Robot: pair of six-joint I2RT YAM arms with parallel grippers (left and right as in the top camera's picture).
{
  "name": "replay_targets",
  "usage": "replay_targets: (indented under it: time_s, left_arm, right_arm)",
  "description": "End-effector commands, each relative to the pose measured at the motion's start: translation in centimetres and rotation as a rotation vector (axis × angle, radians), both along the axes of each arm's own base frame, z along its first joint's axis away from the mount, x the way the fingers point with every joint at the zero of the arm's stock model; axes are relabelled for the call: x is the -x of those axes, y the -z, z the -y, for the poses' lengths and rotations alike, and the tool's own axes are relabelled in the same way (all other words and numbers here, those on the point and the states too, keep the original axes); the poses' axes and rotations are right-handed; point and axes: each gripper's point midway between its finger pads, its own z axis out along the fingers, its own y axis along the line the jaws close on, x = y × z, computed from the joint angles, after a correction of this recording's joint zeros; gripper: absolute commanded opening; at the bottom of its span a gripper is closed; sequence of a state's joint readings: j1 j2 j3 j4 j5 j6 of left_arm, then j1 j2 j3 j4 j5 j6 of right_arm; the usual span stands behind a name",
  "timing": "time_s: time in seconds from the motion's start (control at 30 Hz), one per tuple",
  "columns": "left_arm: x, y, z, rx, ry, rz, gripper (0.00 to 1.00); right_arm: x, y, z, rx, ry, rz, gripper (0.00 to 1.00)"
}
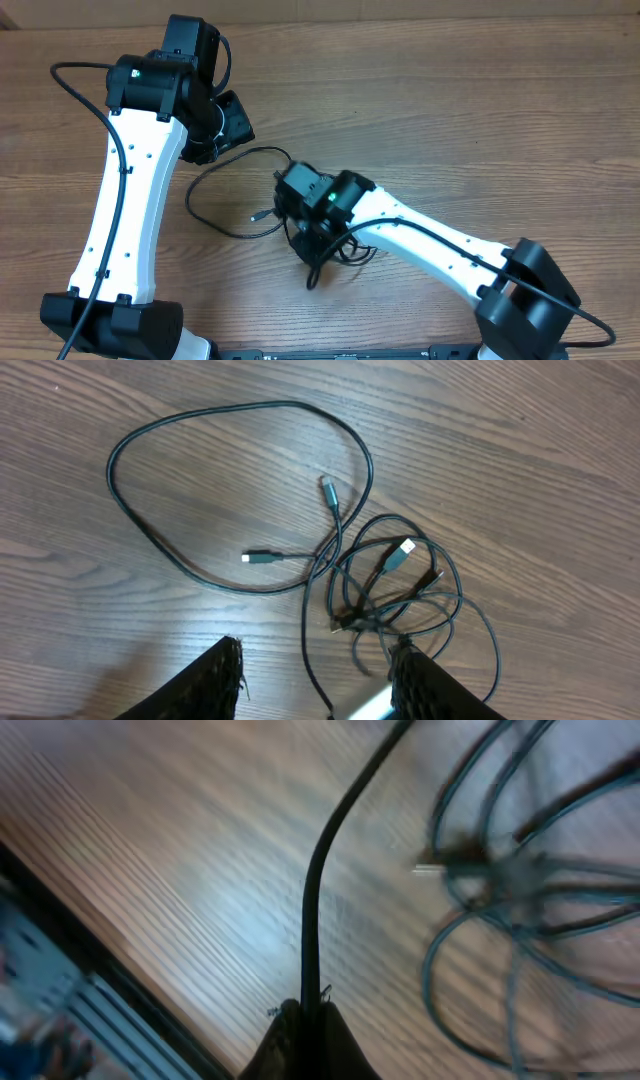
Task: Untangle cables
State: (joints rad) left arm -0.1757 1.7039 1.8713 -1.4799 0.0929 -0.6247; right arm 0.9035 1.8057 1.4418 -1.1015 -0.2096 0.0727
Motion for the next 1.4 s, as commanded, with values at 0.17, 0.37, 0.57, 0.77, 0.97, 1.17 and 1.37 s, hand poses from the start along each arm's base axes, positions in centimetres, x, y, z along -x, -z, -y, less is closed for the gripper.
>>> replay_targets:
  time_s: [0.17, 0.37, 0.57, 0.77, 0.97, 1.17, 1.37]
  left_arm:
    - [0.0, -0.5, -0.5, -0.018, 0.01, 0.011, 0.61]
    - [0.2, -0.4, -0.5, -0.019, 0.01, 0.004, 0.81]
    - [0.3, -0.4, -0.5, -0.02, 0.01, 0.0, 0.9]
    - [0.5, -0.3, -0.5, -0.023, 0.018, -0.005, 0.96]
    - [0.6, -0.3, -0.5, -0.033, 0.062, -0.005, 0.99]
    - [0.0, -1.0, 2.2, 0.099, 0.18, 0.039, 0.88]
    - [0.2, -3.3, 7.1, 0.361, 0.409, 0.121, 0.89]
  right_arm:
    - [-6.8, -17.5, 0.5, -0.133, 0.252, 0.393, 0.04]
    - [-10.5, -26.8, 6.6, -0.168, 0.516, 0.609, 0.04]
    - [-14.4, -31.7, 14.1, -0.215, 0.744, 0.713, 0.04]
    - [-19.2, -33.8, 25.7, -0.159, 1.088, 0.842, 0.04]
    - [-18.7, -32.4, 36.0, -0.179, 1.509, 0.728, 0.04]
    - [-17.9, -32.0, 29.6, -0.485, 1.096, 0.461, 0.04]
    - [-15.7, -33.6, 23.4, -0.709, 0.871, 0.285, 0.04]
